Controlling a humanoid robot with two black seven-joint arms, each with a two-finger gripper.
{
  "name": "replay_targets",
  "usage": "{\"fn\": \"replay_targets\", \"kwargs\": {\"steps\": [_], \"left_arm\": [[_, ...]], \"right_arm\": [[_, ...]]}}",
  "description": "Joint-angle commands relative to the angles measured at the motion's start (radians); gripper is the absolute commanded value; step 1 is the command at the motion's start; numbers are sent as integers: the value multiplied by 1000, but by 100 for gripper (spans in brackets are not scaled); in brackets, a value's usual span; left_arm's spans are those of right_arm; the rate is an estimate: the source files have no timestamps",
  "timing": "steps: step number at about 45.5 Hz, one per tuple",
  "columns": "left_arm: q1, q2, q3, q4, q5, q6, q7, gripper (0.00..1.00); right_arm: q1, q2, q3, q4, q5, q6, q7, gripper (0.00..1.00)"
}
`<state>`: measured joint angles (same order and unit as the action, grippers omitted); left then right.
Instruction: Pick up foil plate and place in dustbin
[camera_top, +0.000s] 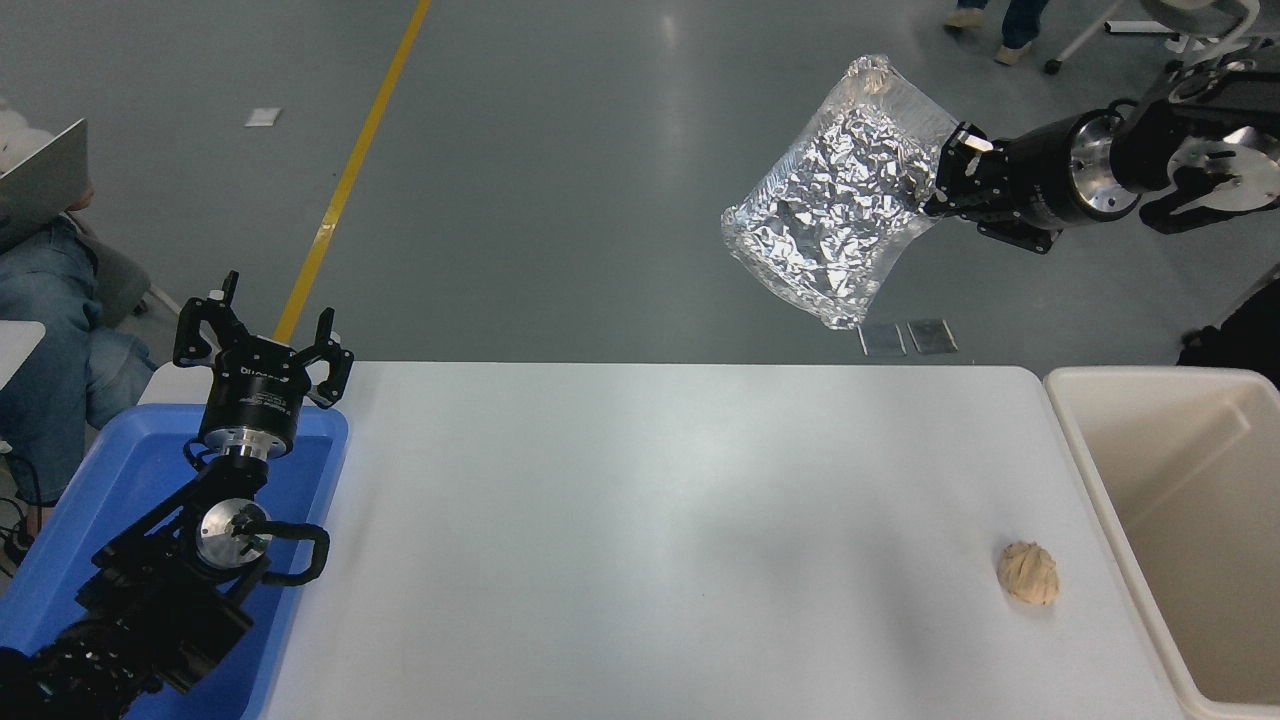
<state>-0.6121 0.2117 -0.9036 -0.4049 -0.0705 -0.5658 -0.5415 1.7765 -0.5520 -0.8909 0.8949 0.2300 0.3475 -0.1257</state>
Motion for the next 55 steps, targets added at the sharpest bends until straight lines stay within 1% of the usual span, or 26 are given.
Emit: {"fn": "replay_targets", "kwargs": {"steps": [1,7,11,16,31,37,45,55], "left_arm": [[0,0,0,0,0,0,0,99],[0,0,0,0,0,0,0,99],[0,0,0,0,0,0,0,99],[0,0,-1,0,0,0,0,99],[0,0,0,0,0,0,0,99],[0,0,0,0,0,0,0,99],[0,0,0,0,0,0,0,99],[0,0,0,0,0,0,0,99]], "right_arm": [[-147,-83,-19,-161,3,-19,0,0],[-281,-134,-8,-300,29,-21,0,0],[-342,-149,-6,-358,63,-25,0,0],[-414,-167,6,-410,69,-57,0,0],[-571,-207,96,-430,69,-163,0,0],[-629,-217,104,-468,72,-170,0,0],[-713,-220,110,-525,123,-185,0,0],[-801,-217,130,-559,138,-202,0,0]]}}
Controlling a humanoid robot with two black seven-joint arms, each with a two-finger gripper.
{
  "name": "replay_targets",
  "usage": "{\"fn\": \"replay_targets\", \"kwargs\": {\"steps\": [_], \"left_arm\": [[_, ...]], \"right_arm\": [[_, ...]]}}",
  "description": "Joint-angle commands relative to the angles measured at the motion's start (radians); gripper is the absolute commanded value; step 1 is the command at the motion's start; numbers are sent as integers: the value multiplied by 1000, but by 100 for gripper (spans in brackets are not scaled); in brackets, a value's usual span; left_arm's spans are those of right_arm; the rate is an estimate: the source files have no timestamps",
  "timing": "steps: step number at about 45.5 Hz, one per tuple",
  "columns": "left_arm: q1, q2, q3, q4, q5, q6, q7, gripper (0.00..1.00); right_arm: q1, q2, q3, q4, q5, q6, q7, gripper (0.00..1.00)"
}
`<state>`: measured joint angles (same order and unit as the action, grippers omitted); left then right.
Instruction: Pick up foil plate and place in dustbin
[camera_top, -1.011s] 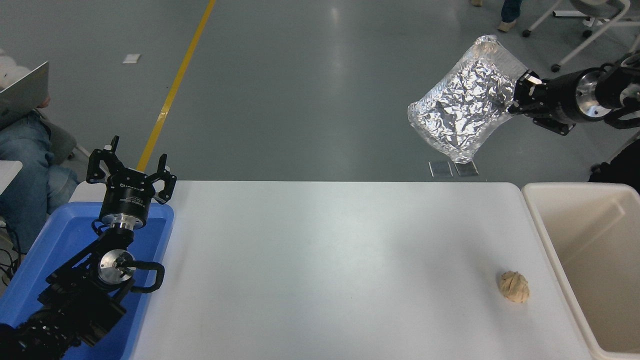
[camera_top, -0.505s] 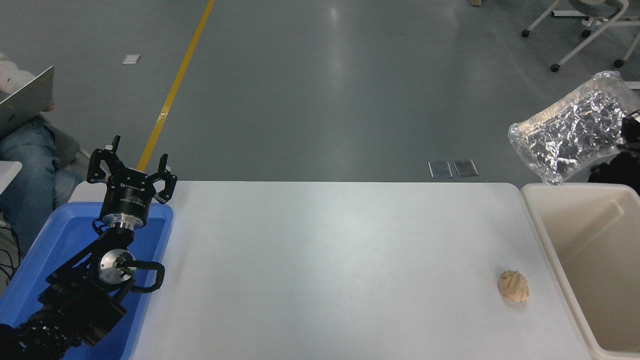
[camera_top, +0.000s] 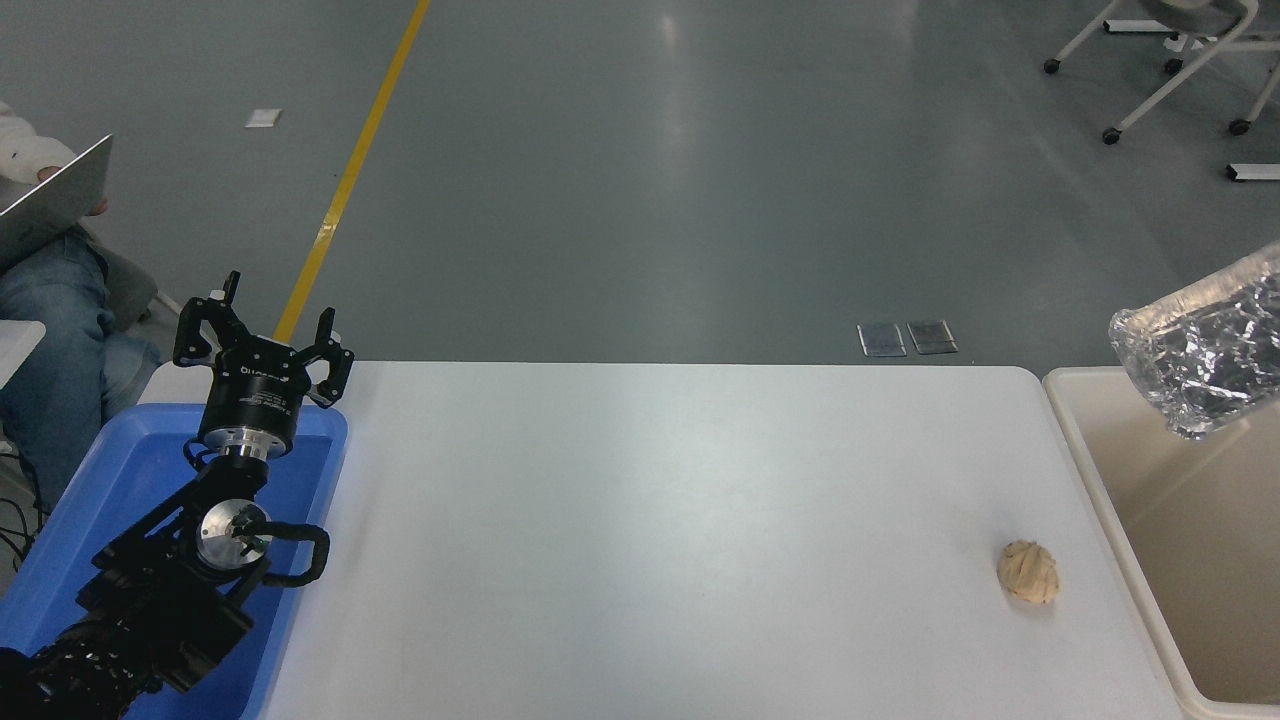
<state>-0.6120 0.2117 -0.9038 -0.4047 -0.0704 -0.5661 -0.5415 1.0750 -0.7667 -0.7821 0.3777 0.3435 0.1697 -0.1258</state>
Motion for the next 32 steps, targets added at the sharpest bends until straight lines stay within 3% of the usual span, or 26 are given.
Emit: {"fn": "replay_targets", "kwargs": {"steps": [1,27,28,30,32], "left_arm": [[0,0,0,0,0,0,0,99],[0,0,-1,0,0,0,0,99],[0,0,-1,0,0,0,0,99],[0,0,-1,0,0,0,0,99],[0,0,-1,0,0,0,0,99]], "right_arm": [[-108,-2,24,-42,25,-29,0,0],[-279,47,101,-82,25,-102,0,0],[-282,49,101,-85,25,-104,0,6],[-285,50,101,-86,25,-104,0,34],[-287,50,101,-85,20,-102,2,47]]}}
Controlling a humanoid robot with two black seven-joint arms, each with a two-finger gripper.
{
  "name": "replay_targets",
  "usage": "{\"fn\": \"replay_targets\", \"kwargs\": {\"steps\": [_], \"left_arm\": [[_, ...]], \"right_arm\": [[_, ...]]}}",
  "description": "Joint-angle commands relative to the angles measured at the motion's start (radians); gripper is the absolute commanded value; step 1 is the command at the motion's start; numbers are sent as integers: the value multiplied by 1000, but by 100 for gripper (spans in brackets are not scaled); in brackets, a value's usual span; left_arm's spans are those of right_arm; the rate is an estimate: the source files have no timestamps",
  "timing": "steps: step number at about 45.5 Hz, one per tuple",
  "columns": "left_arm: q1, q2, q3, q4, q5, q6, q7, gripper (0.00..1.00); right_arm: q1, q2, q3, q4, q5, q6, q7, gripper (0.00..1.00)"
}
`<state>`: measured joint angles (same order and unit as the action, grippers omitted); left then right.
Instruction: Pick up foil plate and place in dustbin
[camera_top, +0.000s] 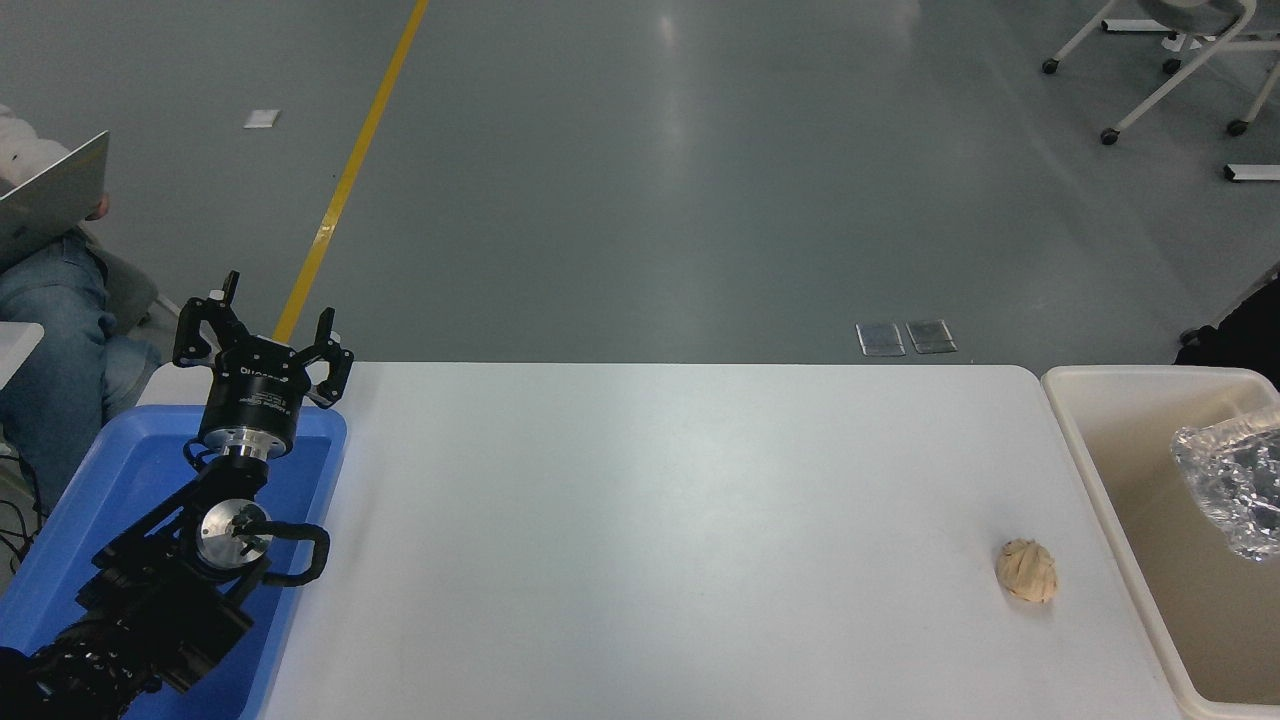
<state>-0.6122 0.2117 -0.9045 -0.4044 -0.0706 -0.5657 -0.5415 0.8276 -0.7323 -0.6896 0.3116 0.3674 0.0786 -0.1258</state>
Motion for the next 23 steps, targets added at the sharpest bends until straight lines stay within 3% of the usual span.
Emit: {"fn": "replay_targets", "kwargs": {"steps": [1,8,15,23], "left_arm": [[0,0,-1,-1,0,0,0,99],[0,0,-1,1,0,0,0,99],[0,0,-1,-1,0,0,0,99],[0,0,-1,-1,0,0,0,99]], "right_arm": [[-39,16,7,-19,-11,-11,2,49],[-47,27,7,-20,-18,-11,2,77],[-28,50,5,-19,-18,-8,2,96],[131,47,-5,0,-19,12,3,100]]}}
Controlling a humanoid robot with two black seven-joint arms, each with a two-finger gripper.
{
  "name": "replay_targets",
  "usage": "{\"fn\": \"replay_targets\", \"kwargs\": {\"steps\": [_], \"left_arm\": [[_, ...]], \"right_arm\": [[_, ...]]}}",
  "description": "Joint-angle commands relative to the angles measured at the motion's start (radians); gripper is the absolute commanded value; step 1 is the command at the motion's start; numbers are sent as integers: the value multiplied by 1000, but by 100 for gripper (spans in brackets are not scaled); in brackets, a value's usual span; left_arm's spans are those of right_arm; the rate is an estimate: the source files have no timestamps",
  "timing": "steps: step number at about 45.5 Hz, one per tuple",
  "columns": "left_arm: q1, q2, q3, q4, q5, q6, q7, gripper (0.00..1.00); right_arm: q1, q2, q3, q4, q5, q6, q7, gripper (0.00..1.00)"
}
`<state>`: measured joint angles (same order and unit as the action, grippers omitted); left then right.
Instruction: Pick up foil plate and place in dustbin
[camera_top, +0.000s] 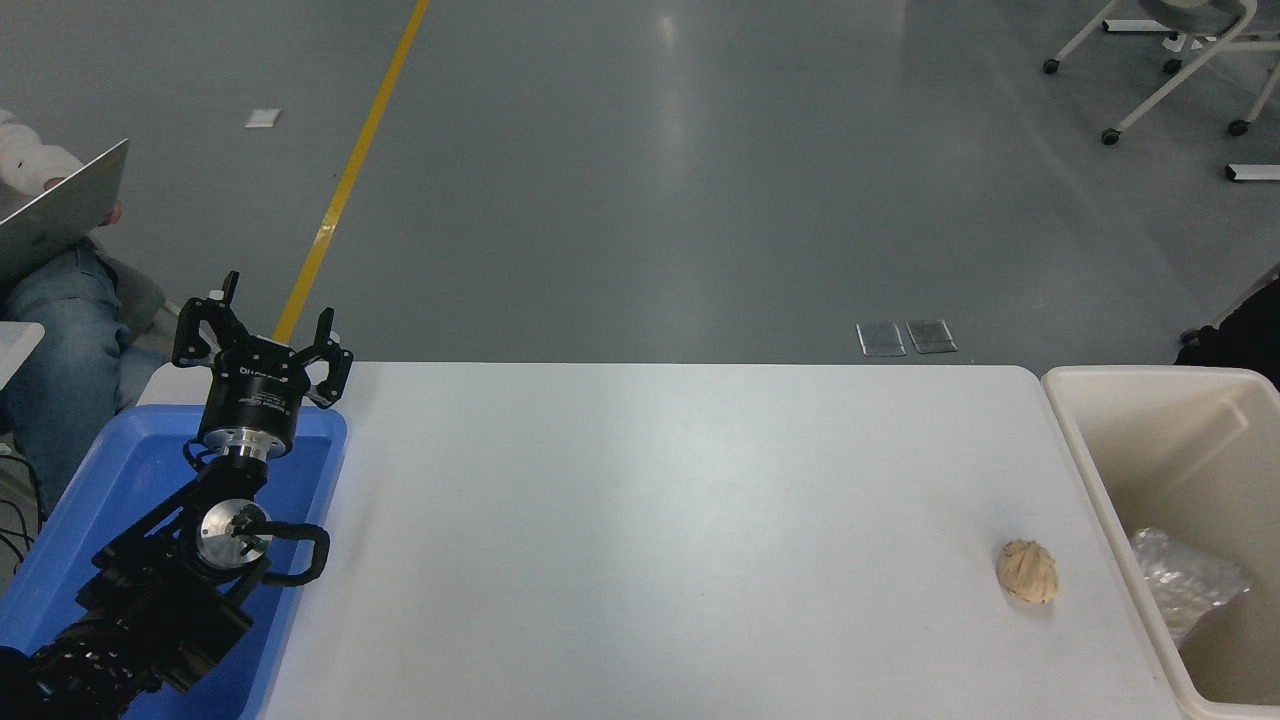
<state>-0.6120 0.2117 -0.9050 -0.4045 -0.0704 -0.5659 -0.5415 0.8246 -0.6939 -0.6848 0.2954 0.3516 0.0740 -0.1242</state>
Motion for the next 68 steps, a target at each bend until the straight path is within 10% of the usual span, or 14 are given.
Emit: {"fn": "replay_targets", "kwargs": {"steps": [1,35,68], "left_arm": [[0,0,0,0,0,0,0,99],[0,0,0,0,0,0,0,99],[0,0,2,1,0,1,0,99]], "right_arm": [[161,8,-12,19,-3,18,1,100],[623,468,-176,120,-444,245,0,100],[1208,272,-417,1039,-448,487,-3,100]]}}
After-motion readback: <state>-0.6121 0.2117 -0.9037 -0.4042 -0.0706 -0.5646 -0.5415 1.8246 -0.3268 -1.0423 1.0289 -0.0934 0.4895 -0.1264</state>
